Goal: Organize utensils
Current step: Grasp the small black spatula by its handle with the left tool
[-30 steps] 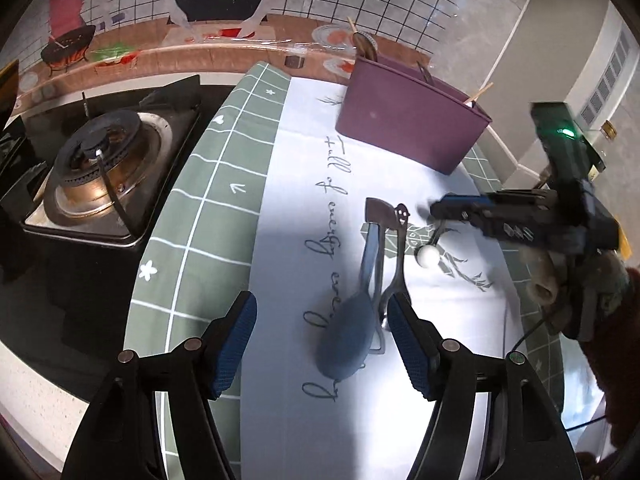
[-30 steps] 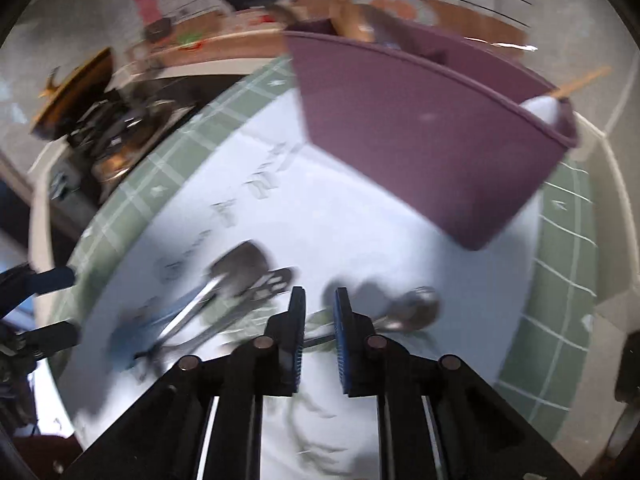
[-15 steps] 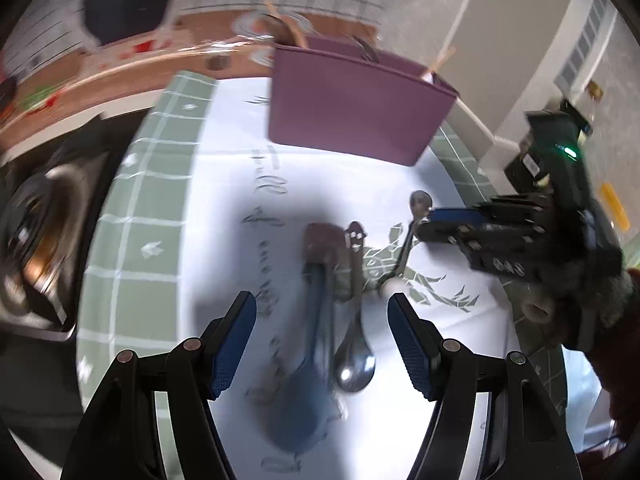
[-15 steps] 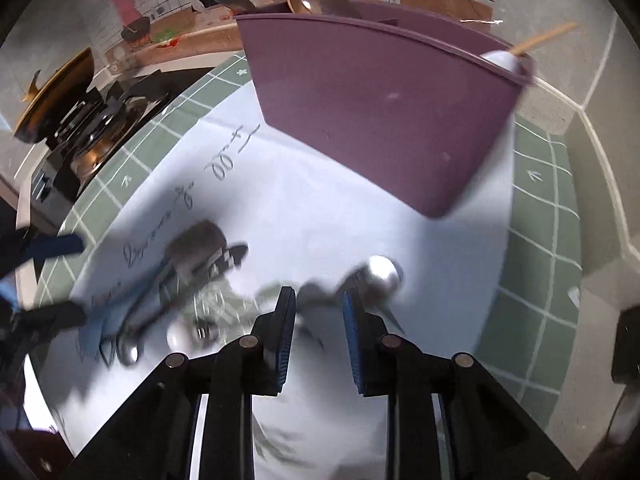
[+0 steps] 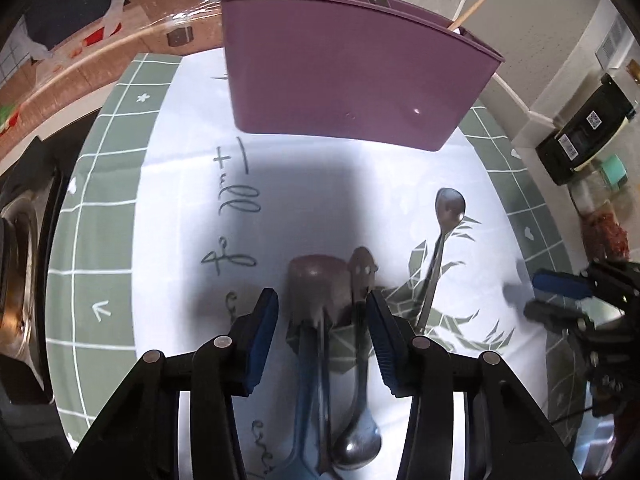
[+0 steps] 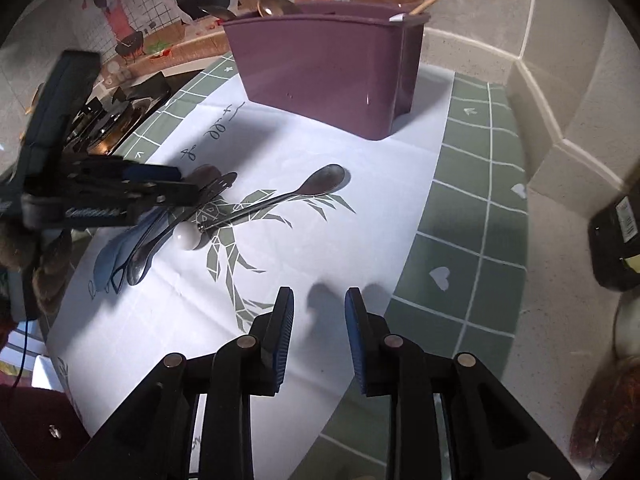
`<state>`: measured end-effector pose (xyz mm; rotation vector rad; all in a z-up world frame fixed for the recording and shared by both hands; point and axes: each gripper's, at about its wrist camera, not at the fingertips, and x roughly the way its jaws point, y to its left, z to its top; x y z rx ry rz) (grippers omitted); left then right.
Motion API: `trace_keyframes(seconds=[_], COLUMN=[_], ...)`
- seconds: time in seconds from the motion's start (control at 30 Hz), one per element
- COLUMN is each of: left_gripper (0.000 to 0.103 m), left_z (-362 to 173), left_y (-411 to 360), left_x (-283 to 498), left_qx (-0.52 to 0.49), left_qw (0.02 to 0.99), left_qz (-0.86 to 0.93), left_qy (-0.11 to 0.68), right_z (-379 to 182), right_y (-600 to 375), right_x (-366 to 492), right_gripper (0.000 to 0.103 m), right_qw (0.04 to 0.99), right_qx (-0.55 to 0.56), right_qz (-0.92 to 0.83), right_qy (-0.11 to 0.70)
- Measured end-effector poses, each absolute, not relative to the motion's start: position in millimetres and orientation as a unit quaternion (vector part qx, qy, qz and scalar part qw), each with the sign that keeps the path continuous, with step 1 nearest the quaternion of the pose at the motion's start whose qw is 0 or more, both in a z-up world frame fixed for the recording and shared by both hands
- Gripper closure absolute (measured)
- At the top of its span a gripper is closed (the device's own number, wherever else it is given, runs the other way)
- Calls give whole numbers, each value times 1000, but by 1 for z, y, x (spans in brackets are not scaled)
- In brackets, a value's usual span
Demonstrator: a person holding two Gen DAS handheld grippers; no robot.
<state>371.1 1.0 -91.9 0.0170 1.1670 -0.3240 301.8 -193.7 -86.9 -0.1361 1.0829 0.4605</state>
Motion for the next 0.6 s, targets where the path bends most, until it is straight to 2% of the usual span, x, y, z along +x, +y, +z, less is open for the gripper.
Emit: trace_keyframes(seconds=[0.03, 0.1, 0.33, 0.6], left_gripper=[57, 70, 70, 70], left_z=[-92, -92, -77, -50], left_y=[0, -1, 41, 86], left_x=[372, 373, 344, 289], left_qx=[10, 15, -73, -112], left_qw=[822, 826, 840, 860], left_qz=[-147, -135, -131, -119], left_qy=[550, 548, 521, 484], right_z=[-85, -82, -72, -84], right_y=[-191, -185, -147, -104], right_x=[301, 299, 290, 299], right_gripper=[75, 72, 72, 72], right_qw=[829, 829, 836, 824], right_qx=[-64, -63, -59, -191], right_qz=[223, 229, 264, 278], right_qy=[509, 506, 478, 456])
